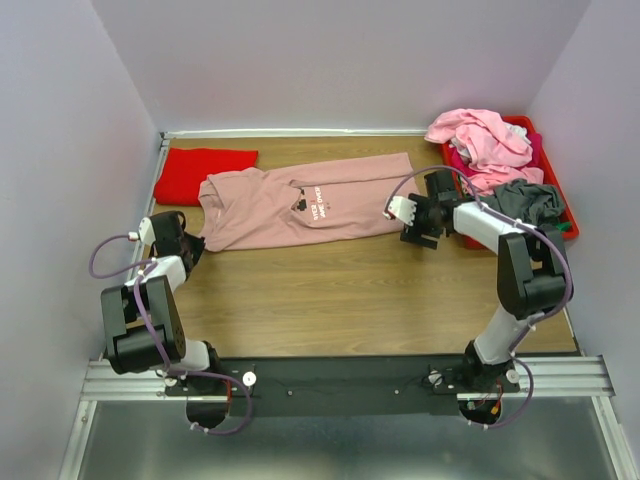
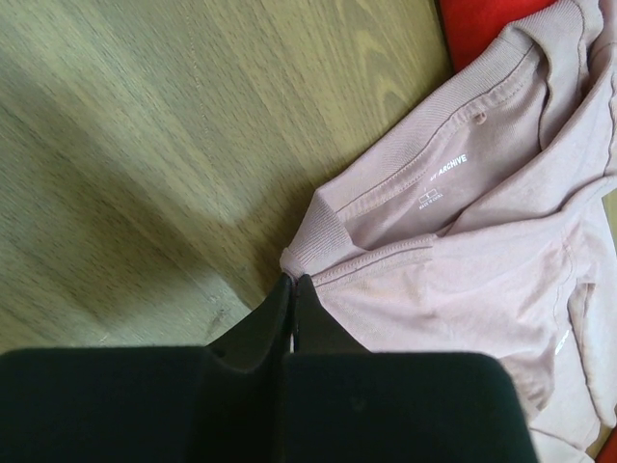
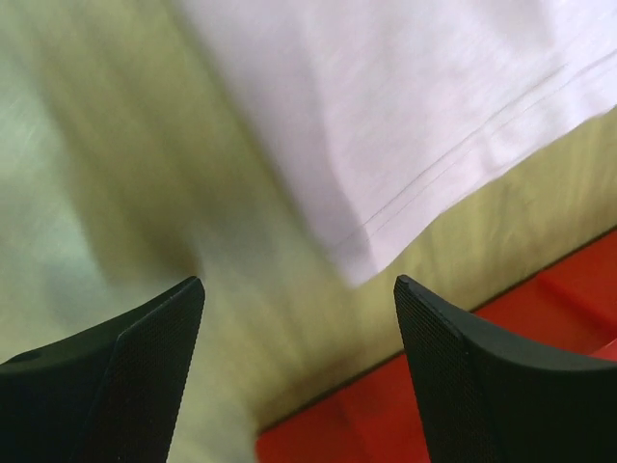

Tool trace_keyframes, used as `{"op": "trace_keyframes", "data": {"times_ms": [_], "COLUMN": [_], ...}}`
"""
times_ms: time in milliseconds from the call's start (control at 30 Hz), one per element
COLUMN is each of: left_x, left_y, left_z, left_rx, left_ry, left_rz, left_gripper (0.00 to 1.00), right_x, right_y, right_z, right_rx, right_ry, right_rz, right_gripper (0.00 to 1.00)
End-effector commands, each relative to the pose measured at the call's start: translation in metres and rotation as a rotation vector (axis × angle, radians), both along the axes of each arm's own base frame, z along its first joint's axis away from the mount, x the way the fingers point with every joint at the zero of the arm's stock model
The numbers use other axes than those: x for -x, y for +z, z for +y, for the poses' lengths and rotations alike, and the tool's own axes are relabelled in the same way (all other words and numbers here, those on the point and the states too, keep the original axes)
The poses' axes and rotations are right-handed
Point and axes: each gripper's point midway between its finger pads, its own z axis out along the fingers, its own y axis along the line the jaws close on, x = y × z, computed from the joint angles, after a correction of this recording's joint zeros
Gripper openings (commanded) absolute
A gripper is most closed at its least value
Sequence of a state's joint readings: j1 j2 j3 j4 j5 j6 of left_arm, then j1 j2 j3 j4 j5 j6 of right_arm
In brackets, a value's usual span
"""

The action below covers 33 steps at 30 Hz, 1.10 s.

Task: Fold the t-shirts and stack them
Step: Fold the tshirt

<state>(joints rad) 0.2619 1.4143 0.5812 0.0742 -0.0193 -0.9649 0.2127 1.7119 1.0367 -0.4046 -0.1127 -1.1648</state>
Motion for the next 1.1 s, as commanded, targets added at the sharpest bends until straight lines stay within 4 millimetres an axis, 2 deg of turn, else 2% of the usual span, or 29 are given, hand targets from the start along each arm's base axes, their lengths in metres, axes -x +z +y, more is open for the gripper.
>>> {"op": "trace_keyframes", "data": {"times_ms": [0,133,267,367,400,467,500,700,800,900,933,1067], "left_x": [-0.006,-0.007,-0.008,-0.009,-0.009,-0.009,-0.009,-0.009,-0.008,-0.007,-0.006,-0.005], "left_y": [0.006,0.005,0.004,0.003,0.004,0.003,0.003,0.004,0.006,0.007,0.007,0.007], "left_z": [0.004,0.005,-0.001,-0.003,-0.003,-0.002,-0.003,-0.001,0.001,0.002,0.003,0.012], "left_rx": [-0.013,-0.015,0.005,0.012,0.012,0.013,0.011,0.002,-0.005,-0.011,-0.010,-0.036], "left_ry": [-0.013,-0.015,-0.038,-0.044,-0.045,-0.043,-0.046,-0.042,-0.034,-0.027,-0.025,0.008], "left_rz": [-0.024,-0.022,-0.026,-0.025,-0.032,-0.029,-0.030,-0.031,-0.028,-0.027,-0.027,-0.017], "left_gripper": [0.01,0.01,0.01,0.01,0.01,0.01,0.01,0.01,0.01,0.00,0.00,0.00], "right_x": [-0.016,-0.029,-0.033,-0.029,-0.026,-0.022,-0.018,-0.003,0.013,0.038,0.051,0.077], "right_y": [-0.002,-0.009,-0.022,-0.030,-0.033,-0.036,-0.038,-0.029,-0.023,-0.021,-0.027,-0.020], "right_z": [0.019,0.027,0.027,0.021,0.017,0.013,0.009,-0.004,-0.013,-0.021,-0.024,-0.030], "right_rx": [-0.093,-0.117,-0.106,-0.078,-0.058,-0.039,-0.022,0.012,0.022,0.039,0.045,0.049], "right_ry": [0.027,0.027,0.015,0.004,-0.002,-0.011,-0.013,-0.036,-0.047,-0.048,-0.050,-0.053], "right_rz": [0.030,0.046,0.074,0.094,0.102,0.110,0.115,0.106,0.104,0.120,0.144,0.148], "right_gripper": [0.86,0.81,0.68,0.49,0.34,0.21,0.02,0.01,0.00,0.01,0.00,0.00]}}
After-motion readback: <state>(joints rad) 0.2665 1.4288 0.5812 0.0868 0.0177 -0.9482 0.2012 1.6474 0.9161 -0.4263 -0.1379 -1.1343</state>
